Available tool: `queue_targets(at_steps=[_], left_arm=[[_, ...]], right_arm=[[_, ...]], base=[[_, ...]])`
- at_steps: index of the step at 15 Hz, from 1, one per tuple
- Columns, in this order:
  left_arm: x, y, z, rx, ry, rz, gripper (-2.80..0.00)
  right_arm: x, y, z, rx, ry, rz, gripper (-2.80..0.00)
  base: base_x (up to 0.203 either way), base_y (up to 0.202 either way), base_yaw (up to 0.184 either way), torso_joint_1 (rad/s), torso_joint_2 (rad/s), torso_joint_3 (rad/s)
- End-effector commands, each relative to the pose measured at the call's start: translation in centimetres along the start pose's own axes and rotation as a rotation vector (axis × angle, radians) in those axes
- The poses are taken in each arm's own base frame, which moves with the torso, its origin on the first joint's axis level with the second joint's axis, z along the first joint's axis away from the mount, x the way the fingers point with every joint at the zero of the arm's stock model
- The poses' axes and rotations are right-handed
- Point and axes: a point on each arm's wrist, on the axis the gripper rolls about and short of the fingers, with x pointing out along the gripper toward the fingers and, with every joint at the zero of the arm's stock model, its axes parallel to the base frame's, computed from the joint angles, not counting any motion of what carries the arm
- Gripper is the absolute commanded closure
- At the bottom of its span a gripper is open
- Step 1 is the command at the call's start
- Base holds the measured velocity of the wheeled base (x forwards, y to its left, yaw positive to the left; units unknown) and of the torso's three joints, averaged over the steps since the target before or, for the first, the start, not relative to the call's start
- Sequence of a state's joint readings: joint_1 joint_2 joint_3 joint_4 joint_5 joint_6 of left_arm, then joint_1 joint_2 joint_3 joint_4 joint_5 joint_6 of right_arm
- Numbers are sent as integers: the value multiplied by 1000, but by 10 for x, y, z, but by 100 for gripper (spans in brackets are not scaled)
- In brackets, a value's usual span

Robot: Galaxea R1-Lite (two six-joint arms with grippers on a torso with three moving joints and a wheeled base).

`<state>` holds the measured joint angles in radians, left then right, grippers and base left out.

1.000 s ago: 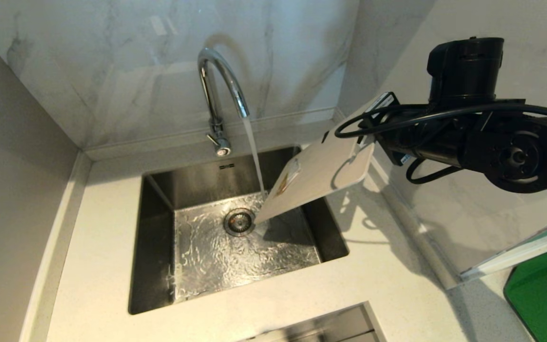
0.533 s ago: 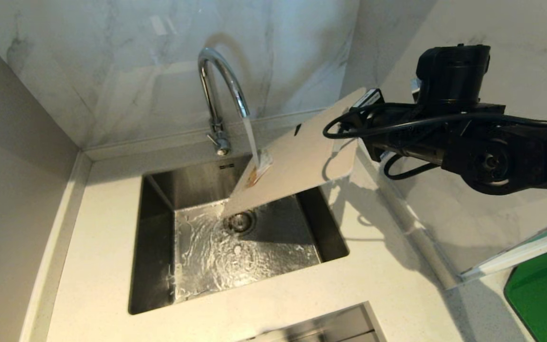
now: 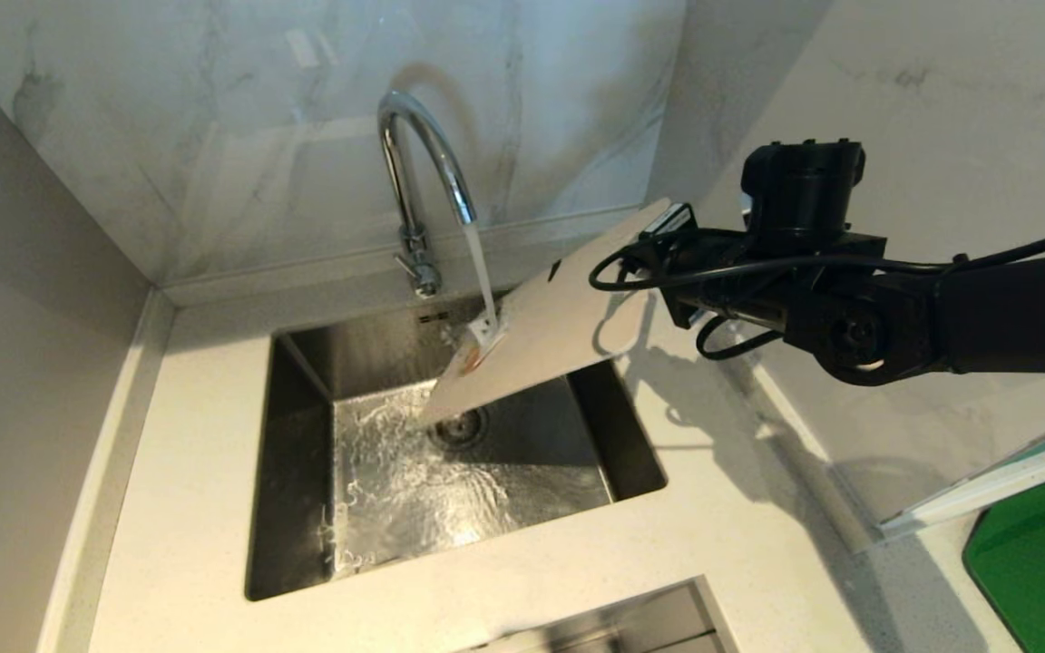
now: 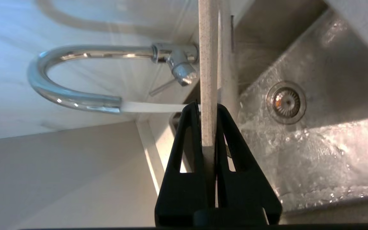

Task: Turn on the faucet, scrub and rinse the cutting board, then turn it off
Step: Scrub the cutting board underwater

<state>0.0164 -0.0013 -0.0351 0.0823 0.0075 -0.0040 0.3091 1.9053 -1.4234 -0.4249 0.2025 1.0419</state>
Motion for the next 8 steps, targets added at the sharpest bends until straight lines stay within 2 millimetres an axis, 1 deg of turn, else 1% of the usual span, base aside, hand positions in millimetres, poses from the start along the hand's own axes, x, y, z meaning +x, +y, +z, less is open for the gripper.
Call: queue_targets(at_steps=[1,5,8], left_arm=[[0,0,0,-1,-3,1,0],[0,0,0,-1,-3,1,0],[0,0,0,-1,-1,1,0]], right_arm=[[9,-9,-3,4,4,1,0],[11,-10,-4,4,10,6,0],[18,-15,-5,1,1,22,0]], base=[[0,0,0,0,0,0],[0,0,0,0,0,0],[0,0,0,0,0,0]])
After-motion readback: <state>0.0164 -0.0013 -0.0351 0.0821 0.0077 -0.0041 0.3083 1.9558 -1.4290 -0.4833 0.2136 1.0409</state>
